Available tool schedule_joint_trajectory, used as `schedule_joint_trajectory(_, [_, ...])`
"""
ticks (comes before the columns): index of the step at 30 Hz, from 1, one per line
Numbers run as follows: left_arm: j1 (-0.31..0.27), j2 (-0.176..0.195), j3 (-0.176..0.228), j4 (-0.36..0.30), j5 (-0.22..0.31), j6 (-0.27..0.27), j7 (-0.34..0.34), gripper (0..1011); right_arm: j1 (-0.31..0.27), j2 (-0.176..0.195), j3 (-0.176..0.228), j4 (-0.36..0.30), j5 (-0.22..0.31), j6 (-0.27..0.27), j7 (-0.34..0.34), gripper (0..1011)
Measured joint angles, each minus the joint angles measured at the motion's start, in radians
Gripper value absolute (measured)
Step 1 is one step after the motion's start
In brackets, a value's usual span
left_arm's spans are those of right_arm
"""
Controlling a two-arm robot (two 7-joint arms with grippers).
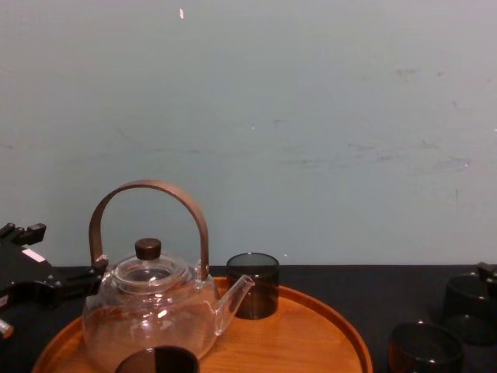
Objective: Pick up the glass from the table and place it on the tray.
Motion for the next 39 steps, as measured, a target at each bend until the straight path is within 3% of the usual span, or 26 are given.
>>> schedule_joint_trajectory(39, [0.000,0.000,0.000,0.000,0.000,0.000,0.000,1009,0.000,0.000,0.000,0.000,0.000,0.000,0.000,1003])
